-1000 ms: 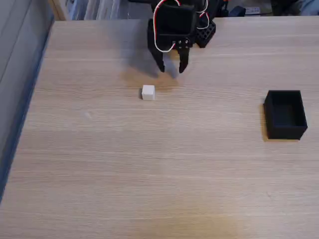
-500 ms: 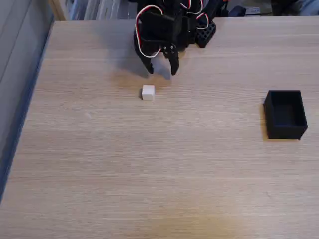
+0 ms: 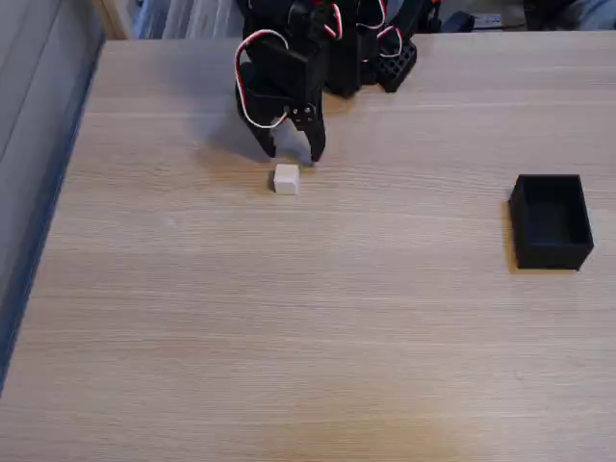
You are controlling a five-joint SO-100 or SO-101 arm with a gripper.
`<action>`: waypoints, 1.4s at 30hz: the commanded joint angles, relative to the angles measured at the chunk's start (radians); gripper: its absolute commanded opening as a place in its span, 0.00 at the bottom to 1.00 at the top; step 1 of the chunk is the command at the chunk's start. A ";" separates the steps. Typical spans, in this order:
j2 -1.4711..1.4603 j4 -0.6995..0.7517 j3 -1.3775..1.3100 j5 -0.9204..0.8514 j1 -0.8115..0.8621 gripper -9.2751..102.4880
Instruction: Pick a white block and place it in the black box.
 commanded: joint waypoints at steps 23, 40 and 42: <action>-0.207 -0.058 -0.175 0.063 -0.044 0.31; -0.140 0.005 -0.184 0.031 -0.074 0.08; -0.071 0.026 -0.176 0.034 -0.110 0.08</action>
